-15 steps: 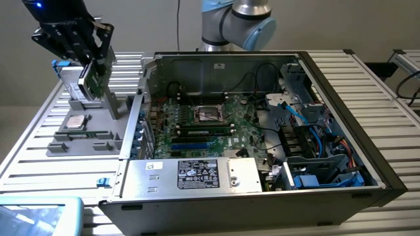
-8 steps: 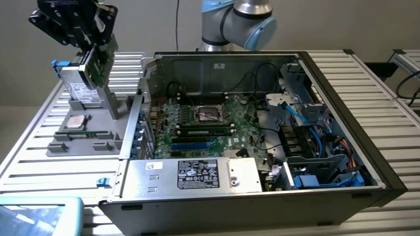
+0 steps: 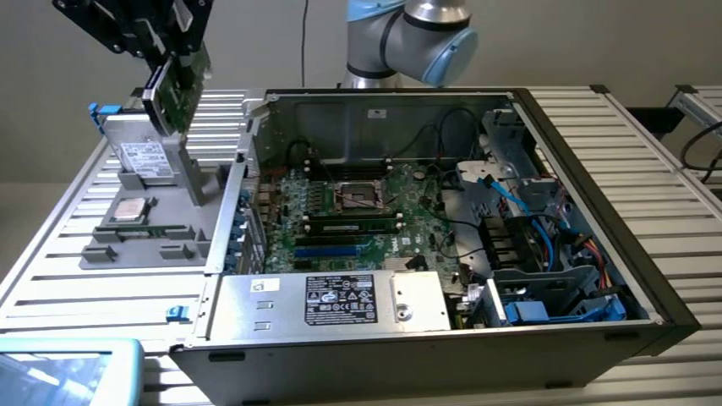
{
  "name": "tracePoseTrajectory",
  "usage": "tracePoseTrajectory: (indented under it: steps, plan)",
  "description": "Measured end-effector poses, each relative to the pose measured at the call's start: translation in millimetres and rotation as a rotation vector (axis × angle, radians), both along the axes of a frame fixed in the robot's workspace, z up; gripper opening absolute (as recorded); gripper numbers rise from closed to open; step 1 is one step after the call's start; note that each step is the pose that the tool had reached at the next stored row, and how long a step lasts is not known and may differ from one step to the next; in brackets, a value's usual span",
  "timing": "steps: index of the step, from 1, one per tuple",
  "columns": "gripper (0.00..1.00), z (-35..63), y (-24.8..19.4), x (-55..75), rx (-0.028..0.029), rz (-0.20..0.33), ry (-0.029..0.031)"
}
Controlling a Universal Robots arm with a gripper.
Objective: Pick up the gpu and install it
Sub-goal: 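Pick up the gpu and move the gpu toward the slot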
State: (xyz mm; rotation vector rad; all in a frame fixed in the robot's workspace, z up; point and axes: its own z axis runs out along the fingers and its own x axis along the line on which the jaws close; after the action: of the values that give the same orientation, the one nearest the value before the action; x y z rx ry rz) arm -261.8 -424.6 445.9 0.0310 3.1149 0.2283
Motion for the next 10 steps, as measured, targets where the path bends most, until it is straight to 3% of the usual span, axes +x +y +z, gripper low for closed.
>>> tracePoseTrajectory:
  steps: [3, 7, 10]
  plan:
    - [0.28, 6.0, -1.0, 6.7, 0.0001, 0.0, 0.0134]
    - [0.28, 6.8, -1.7, 14.5, 0.0, 0.0, 0.0479]
    - [0.28, 7.0, -3.1, 27.3, -0.0001, 0.0, 0.0545]
